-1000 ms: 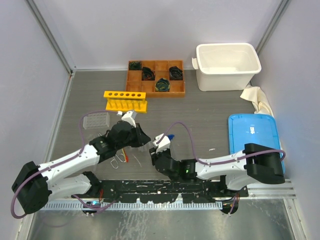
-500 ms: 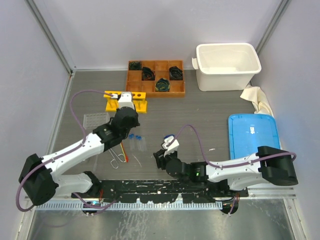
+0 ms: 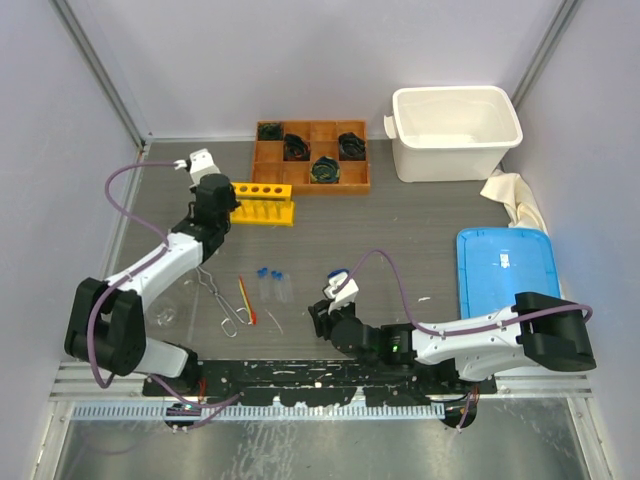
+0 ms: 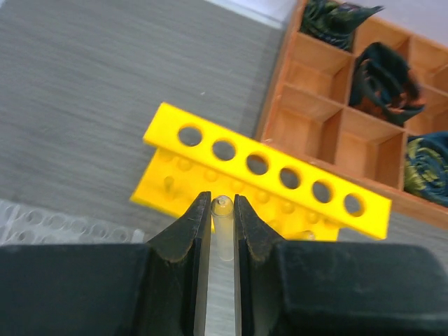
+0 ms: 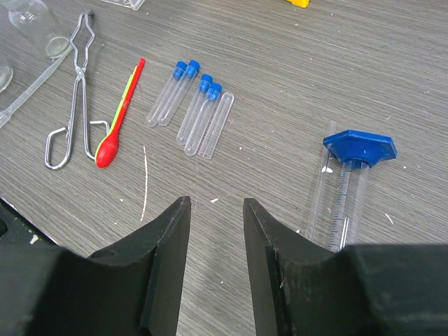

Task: Organize the chemistry lab equipment
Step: Insert the test tube into the slot of the test tube rack.

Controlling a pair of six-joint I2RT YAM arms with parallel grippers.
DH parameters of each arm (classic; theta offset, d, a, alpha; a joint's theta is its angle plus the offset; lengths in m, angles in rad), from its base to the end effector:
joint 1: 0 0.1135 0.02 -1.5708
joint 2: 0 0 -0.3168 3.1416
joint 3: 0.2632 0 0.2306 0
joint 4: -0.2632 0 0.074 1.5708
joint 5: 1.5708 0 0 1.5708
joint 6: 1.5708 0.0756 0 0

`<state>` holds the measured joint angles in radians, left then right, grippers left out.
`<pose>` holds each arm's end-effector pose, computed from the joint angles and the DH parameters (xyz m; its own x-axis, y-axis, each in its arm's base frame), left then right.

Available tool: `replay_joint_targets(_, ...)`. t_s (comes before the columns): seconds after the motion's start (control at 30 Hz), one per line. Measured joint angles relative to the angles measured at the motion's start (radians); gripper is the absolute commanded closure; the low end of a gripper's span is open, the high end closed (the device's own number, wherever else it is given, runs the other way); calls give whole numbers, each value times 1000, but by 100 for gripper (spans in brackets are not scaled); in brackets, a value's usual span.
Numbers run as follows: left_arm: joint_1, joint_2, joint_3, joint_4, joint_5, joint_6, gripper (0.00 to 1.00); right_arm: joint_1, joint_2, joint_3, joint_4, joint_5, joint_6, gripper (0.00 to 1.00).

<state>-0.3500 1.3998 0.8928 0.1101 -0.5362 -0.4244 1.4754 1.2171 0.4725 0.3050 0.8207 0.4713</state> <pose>0.3120 -0.0728 0.3163 -0.2700 -0.2783 -0.9218 -0.2842 0.9377 -0.1998 0.0768 0.2220 0.2505 -0.3156 -0.0487 -0.9476 -0.5300 0.8374 0.1335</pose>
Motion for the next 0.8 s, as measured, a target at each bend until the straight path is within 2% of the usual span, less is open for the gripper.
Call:
replay_joint_targets(0.2,3,64,5,124,83,23,100,0,1,0,0,2,-3,58)
replay_joint_targets(0.37,3,120,22,150,129,36,100,0,1,0,0,16,-10,57)
replay_joint_targets(0.8,3,141,61,193,153,79,100,-14,25,1,0,26,-29,57)
